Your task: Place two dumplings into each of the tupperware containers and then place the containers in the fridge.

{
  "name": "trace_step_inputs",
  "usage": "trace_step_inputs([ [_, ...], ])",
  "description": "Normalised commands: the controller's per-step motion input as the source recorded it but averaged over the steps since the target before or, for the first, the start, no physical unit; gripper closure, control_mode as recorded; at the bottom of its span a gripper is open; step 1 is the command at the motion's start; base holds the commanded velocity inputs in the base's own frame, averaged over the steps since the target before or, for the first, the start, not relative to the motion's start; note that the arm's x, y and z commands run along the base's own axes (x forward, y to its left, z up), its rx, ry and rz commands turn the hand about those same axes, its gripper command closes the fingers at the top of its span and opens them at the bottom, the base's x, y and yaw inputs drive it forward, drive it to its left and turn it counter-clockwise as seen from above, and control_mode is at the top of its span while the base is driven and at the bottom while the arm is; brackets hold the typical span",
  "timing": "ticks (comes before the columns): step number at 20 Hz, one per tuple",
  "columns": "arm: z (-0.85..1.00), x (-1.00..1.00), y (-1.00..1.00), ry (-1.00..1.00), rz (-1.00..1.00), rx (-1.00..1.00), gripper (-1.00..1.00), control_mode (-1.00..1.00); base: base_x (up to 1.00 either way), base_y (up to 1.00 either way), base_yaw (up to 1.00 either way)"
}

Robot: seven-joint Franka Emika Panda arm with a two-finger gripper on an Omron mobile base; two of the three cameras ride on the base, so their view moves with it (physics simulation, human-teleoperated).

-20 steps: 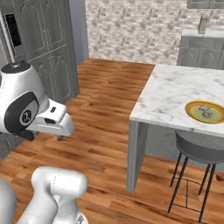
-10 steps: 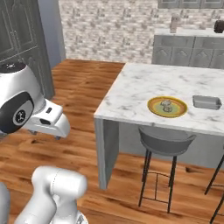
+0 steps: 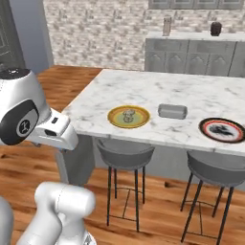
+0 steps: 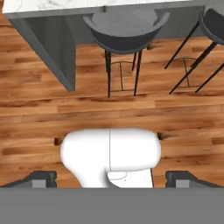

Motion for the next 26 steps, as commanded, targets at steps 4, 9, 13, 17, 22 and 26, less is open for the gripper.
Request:
trace_step_inputs([
  [4,0.00,0.00,0.00,0.00,0.00,0.00,-1.00,1.00,0.38,-0.96,-0.07],
  [9,0.00,0.00,0.00,0.00,0.00,0.00,-1.00,1.00,0.63,-0.50,-0.19],
  [13,0.00,0.00,0.00,0.00,0.00,0.00,-1.00,1.00,0.75,-0.35,-0.11],
  [17,0.00,0.00,0.00,0.00,0.00,0.00,-1.00,1.00,0.83,-0.11,-0.06],
  [22,0.00,0.00,0.00,0.00,0.00,0.00,-1.00,1.00,0.81,-0.07,-0.01],
  [26,0.00,0.00,0.00,0.00,0.00,0.00,-1.00,1.00,0.54,-0.19,0.00],
])
